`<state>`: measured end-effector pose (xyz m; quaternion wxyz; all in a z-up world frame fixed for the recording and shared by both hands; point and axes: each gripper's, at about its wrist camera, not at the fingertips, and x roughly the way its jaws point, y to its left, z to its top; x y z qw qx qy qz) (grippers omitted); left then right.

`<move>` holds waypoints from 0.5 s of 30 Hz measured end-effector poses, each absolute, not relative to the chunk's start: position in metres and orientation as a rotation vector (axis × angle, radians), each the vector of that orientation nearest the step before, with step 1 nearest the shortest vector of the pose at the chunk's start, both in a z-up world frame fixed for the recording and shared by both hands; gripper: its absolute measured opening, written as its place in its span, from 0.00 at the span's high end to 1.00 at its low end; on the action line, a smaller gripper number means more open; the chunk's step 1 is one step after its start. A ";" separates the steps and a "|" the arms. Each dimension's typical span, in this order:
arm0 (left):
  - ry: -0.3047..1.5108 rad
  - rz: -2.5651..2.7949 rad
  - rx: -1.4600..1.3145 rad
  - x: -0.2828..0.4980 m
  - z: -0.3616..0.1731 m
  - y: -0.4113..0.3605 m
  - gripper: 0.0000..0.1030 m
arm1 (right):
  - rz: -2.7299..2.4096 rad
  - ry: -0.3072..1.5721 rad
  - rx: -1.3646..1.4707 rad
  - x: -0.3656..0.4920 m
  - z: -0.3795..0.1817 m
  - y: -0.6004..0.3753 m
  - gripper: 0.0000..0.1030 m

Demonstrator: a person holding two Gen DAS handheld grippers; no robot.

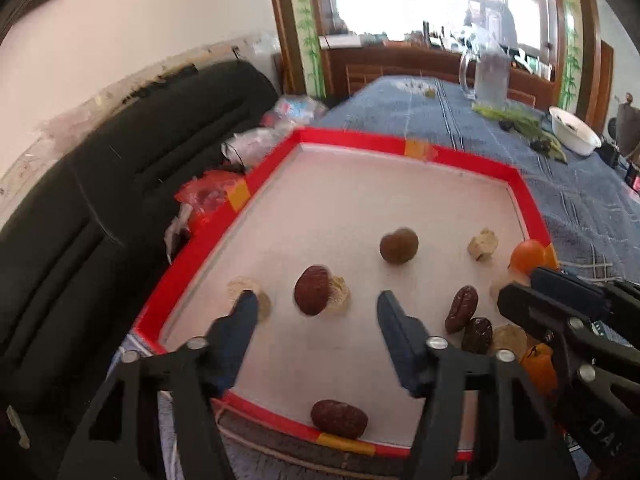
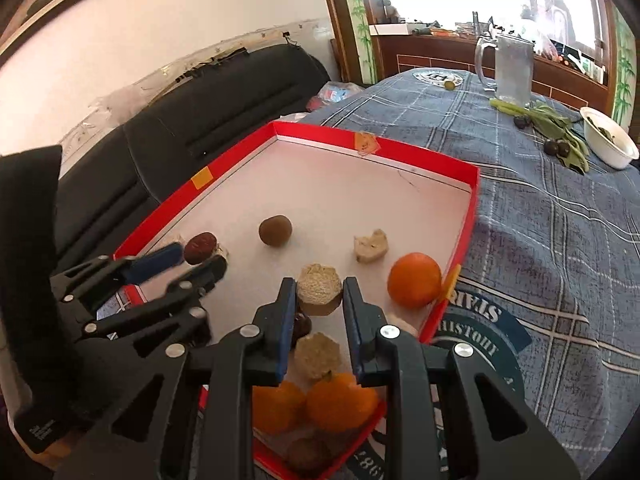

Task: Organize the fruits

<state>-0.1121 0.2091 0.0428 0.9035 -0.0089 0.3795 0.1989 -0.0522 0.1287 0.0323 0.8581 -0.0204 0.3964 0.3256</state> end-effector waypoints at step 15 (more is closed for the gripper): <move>0.603 0.422 0.045 -0.190 0.095 0.167 0.16 | 0.566 0.545 0.053 -0.129 0.098 0.044 0.27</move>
